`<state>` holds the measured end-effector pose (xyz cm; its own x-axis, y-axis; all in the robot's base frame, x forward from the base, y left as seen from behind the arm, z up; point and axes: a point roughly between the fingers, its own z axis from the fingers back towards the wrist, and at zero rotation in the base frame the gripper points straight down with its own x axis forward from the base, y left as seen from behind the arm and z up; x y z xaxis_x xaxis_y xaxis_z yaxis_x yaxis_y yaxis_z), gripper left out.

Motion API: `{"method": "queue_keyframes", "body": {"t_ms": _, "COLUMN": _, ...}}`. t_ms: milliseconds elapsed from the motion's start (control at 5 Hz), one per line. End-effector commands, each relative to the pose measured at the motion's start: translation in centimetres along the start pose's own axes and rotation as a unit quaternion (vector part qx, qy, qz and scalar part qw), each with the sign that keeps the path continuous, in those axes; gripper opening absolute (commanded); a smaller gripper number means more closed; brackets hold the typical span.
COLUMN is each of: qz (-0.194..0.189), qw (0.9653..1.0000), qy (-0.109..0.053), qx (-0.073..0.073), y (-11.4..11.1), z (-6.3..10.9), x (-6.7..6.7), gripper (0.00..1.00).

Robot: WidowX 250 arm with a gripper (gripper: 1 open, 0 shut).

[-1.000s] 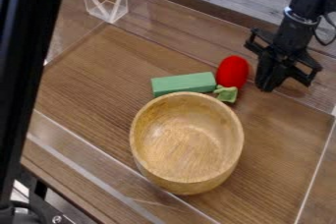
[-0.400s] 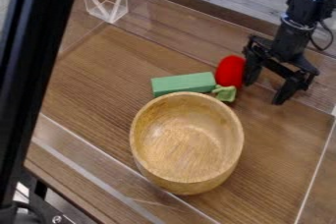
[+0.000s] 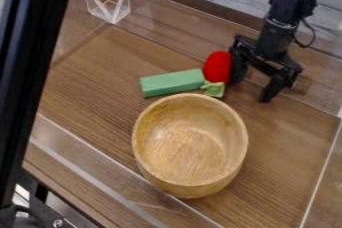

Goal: Move the red object to the left side of the table

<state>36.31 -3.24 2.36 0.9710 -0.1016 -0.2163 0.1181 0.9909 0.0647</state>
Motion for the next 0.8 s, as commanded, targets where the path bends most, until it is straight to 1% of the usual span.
{"method": "queue_keyframes", "body": {"t_ms": 0, "qz": 0.015, "qw": 0.9997, "qy": -0.021, "qx": 0.002, "y": 2.4, "z": 0.9, "x": -0.2, "gripper": 1.00}}
{"method": "queue_keyframes", "body": {"t_ms": 200, "qz": 0.024, "qw": 0.9995, "qy": -0.020, "qx": 0.003, "y": 3.1, "z": 0.7, "x": -0.9, "gripper": 1.00}}
{"method": "queue_keyframes", "body": {"t_ms": 400, "qz": 0.020, "qw": 0.9996, "qy": -0.021, "qx": 0.003, "y": 3.1, "z": 1.0, "x": -1.0, "gripper": 0.00}}
{"method": "queue_keyframes", "body": {"t_ms": 600, "qz": 0.015, "qw": 0.9996, "qy": -0.024, "qx": 0.003, "y": 3.2, "z": 1.3, "x": -1.2, "gripper": 0.00}}
